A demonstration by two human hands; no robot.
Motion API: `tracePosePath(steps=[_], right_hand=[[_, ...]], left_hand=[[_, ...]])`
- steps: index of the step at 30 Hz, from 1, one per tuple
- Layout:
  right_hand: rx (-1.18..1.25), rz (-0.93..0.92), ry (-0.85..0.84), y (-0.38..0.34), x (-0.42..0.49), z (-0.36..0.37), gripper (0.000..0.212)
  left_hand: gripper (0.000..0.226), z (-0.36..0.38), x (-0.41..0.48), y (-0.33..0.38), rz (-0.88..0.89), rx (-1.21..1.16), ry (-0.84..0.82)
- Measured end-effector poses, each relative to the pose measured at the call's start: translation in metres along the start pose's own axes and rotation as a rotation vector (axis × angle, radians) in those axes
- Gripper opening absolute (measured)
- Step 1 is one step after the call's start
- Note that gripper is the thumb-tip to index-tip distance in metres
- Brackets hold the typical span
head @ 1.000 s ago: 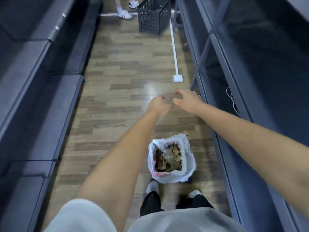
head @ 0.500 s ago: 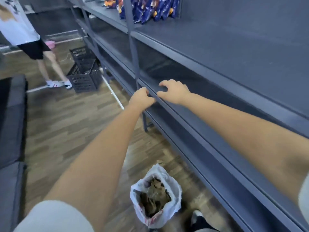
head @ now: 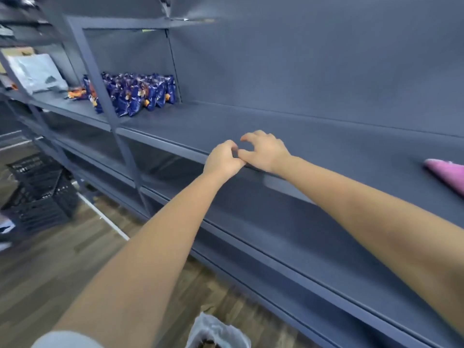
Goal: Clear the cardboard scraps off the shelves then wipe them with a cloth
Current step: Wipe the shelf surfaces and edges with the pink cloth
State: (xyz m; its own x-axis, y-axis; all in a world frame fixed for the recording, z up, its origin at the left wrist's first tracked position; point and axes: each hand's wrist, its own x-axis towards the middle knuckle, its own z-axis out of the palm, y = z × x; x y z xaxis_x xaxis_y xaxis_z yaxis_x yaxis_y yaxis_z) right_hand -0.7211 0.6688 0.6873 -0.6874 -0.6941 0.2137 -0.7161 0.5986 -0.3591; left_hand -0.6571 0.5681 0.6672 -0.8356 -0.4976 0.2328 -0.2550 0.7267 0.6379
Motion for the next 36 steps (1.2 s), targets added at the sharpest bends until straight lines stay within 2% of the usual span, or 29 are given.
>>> tracePosePath(steps=[14,22,29,36], right_hand=[[-0.067,0.383,0.124,0.157,-0.085,-0.079,0.047],[-0.102,0.601,0.233,0.21,-0.135,-0.11,0.05],[-0.137,0.723,0.301,0.232,-0.163,-0.12,0.05],[-0.213,0.824,0.258,0.251,-0.189,-0.125,0.052]], left_hand=[[0.042,0.129,0.001,0.154,0.236,0.002,-0.235],[0.044,0.181,-0.012,0.218,0.406,-0.006,-0.373],[0.037,0.198,-0.029,0.239,0.516,-0.034,-0.462],[0.041,0.205,-0.029,0.232,0.535,-0.008,-0.479]])
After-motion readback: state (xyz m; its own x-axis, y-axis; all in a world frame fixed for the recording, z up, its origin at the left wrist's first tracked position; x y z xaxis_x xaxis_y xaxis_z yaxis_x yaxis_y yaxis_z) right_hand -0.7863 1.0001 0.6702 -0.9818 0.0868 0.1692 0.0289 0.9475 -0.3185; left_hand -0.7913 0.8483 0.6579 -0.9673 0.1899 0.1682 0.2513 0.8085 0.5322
